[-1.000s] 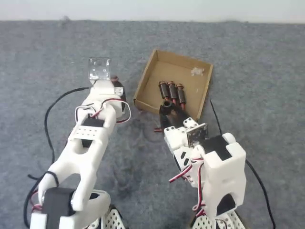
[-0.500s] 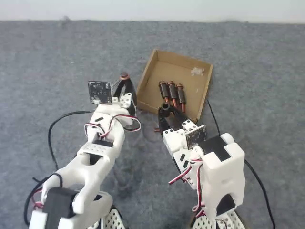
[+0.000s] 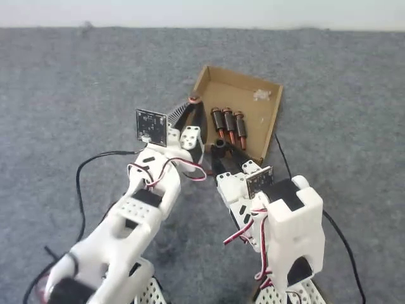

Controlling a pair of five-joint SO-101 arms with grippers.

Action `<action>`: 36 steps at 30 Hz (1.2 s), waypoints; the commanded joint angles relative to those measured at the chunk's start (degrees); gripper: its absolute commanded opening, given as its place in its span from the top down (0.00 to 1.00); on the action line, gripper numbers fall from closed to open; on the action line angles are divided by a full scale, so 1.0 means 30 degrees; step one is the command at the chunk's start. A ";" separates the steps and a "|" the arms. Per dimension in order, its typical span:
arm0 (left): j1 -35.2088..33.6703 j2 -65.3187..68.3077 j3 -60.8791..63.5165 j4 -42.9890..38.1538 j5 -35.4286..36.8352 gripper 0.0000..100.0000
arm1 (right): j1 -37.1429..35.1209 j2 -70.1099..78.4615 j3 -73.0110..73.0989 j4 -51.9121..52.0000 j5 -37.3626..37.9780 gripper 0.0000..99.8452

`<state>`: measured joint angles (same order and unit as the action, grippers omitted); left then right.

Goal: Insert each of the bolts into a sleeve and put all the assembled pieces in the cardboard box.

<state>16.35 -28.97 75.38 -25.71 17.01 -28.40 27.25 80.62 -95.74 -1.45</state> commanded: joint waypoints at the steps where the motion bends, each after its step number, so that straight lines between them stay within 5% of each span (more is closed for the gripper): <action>1: 0.1055 -0.4835 -0.1363 0.6769 0.0234 0.99 | 0.0103 -0.0190 -0.0469 -0.0454 -0.0059 0.99; 4: 0.1934 -0.6564 -0.2066 0.9788 0.0264 0.99 | 0.0103 -0.0190 -0.0469 -0.0454 -0.0059 0.99; 24: 0.2725 -0.6886 -0.1978 0.9846 0.1993 0.99 | 0.0103 -0.0190 -0.0527 -0.0308 -0.0059 0.99; 36: 0.2696 -0.6593 -0.0220 0.5626 0.1963 0.99 | 0.0073 -0.0190 -0.0381 -0.0308 -0.0059 0.99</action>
<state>24.35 -47.16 75.65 -5.93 22.55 -28.48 27.25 80.62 -95.74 -1.45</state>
